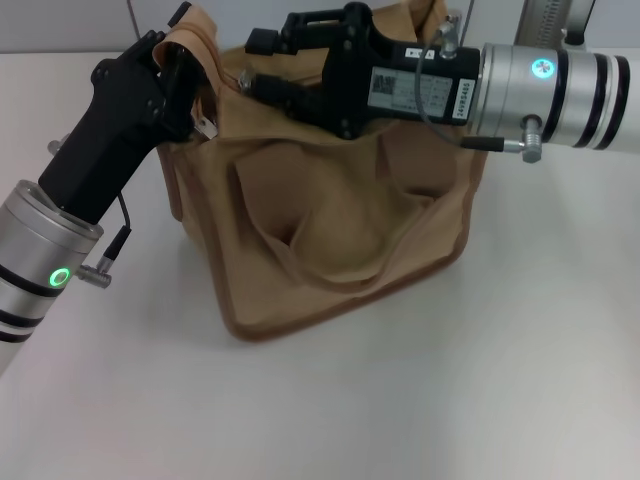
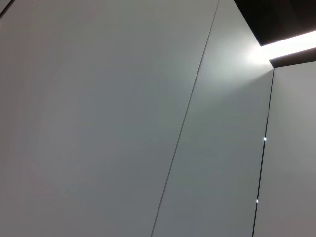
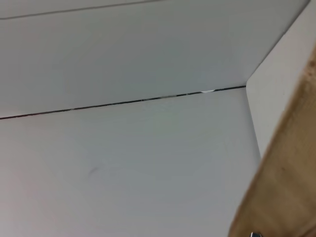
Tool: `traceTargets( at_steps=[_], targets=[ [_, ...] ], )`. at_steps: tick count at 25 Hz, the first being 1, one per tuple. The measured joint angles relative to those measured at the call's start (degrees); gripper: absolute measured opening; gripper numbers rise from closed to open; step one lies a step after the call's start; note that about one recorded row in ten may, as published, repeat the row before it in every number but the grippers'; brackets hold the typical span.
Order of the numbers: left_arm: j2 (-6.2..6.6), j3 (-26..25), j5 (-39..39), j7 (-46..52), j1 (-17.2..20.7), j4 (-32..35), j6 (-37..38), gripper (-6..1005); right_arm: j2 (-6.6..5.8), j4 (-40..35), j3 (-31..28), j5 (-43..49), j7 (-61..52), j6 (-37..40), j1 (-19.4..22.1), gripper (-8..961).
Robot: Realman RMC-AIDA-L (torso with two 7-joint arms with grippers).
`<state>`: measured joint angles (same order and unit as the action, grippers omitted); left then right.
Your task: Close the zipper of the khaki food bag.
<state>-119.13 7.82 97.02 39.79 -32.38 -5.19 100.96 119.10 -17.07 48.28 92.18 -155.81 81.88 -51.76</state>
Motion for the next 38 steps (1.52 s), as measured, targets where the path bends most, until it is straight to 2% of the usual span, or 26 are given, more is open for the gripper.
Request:
traceTargets(
  at_steps=[38],
  targets=[
    [-0.04,-0.9,0.0,0.1,0.0,0.0,-0.3,42,0.35,2.4,1.0,-0.1,4.3,-5.1,-1.7,415]
  ],
)
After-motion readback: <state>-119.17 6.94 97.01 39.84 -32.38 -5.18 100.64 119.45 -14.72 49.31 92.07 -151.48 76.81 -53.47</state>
